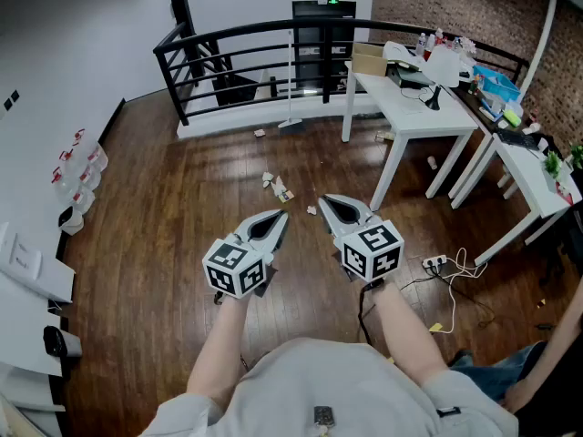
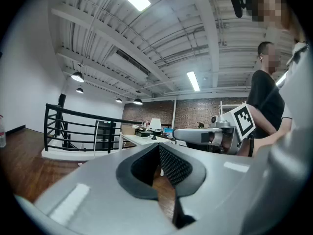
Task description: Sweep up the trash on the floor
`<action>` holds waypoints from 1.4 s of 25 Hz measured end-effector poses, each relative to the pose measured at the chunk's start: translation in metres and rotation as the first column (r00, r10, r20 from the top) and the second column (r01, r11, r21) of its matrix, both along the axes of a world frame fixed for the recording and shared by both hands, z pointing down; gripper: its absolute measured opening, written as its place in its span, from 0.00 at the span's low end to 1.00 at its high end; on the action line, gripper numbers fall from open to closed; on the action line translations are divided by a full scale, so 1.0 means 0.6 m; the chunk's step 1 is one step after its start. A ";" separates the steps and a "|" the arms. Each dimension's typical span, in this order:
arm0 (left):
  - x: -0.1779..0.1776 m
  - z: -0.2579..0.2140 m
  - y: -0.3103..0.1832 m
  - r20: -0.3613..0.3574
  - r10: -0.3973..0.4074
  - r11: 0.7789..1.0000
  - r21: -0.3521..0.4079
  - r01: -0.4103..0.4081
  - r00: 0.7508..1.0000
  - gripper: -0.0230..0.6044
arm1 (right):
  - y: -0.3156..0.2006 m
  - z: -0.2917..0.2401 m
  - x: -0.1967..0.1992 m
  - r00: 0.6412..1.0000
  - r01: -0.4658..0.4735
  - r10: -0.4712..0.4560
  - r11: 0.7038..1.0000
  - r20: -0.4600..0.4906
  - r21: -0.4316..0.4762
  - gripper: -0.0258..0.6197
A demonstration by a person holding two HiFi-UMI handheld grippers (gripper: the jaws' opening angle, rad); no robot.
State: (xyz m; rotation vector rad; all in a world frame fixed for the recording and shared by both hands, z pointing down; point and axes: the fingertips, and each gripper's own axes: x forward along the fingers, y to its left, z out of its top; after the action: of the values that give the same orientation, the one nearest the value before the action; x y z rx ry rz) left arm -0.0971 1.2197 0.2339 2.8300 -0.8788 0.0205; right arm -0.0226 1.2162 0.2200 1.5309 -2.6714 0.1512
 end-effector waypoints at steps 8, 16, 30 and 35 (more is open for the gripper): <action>0.069 -0.003 -0.066 -0.003 -0.033 0.999 0.012 0.033 0.999 0.04 | -0.046 0.021 0.089 1.000 0.012 -0.011 1.000 0.019 -0.025 0.04; 0.074 0.029 -0.185 0.004 -0.015 1.000 0.008 0.015 1.000 0.04 | -0.176 0.045 0.100 1.000 -0.004 0.005 0.999 0.016 -0.042 0.04; 0.035 0.034 -0.552 0.025 0.133 0.990 -0.049 -0.132 0.991 0.04 | -0.530 -0.001 0.055 0.988 -0.128 0.121 0.989 -0.095 -0.068 0.04; 0.101 0.066 -0.633 0.038 0.164 0.984 -0.082 -0.161 0.986 0.04 | -0.607 0.026 0.127 0.986 -0.161 0.157 0.982 -0.057 -0.093 0.04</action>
State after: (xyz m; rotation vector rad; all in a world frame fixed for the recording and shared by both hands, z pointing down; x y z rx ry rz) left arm -0.0362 0.8401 0.2732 2.8287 -0.6378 0.1372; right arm 0.0533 0.8519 0.2356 1.6930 -2.4638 0.2437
